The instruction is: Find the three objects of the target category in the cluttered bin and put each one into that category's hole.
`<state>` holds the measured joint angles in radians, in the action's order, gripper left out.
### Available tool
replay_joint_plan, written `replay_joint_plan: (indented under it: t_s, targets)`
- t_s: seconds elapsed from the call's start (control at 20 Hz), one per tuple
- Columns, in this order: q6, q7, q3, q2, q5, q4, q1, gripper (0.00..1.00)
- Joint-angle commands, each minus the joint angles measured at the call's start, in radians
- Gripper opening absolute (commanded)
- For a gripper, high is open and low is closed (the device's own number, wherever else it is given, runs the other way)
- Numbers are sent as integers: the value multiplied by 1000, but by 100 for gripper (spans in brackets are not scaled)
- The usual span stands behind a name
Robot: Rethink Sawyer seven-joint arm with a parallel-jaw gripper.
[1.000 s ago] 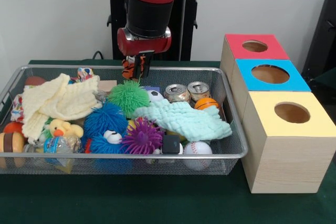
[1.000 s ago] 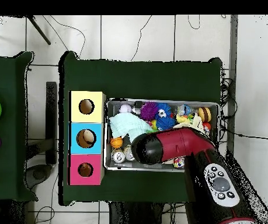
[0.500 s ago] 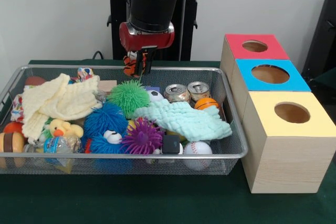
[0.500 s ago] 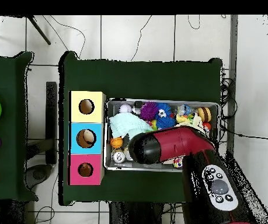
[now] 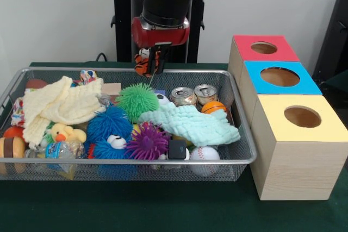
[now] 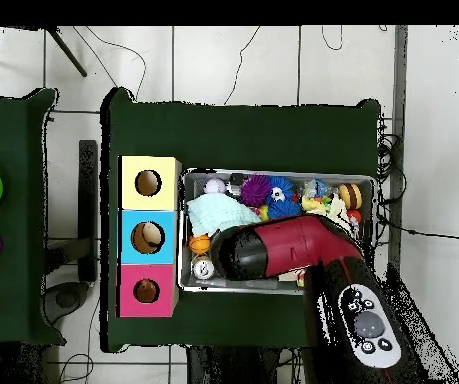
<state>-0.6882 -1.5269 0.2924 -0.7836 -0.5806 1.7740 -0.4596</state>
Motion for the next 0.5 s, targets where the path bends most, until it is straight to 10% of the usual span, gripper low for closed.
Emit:
replay_joint_plan:
  t_s: [0.05,0.5]
  targets:
    - [-104,32,47,-37,42,71,11,0]
    - [-108,8,29,-71,66,104,29,0]
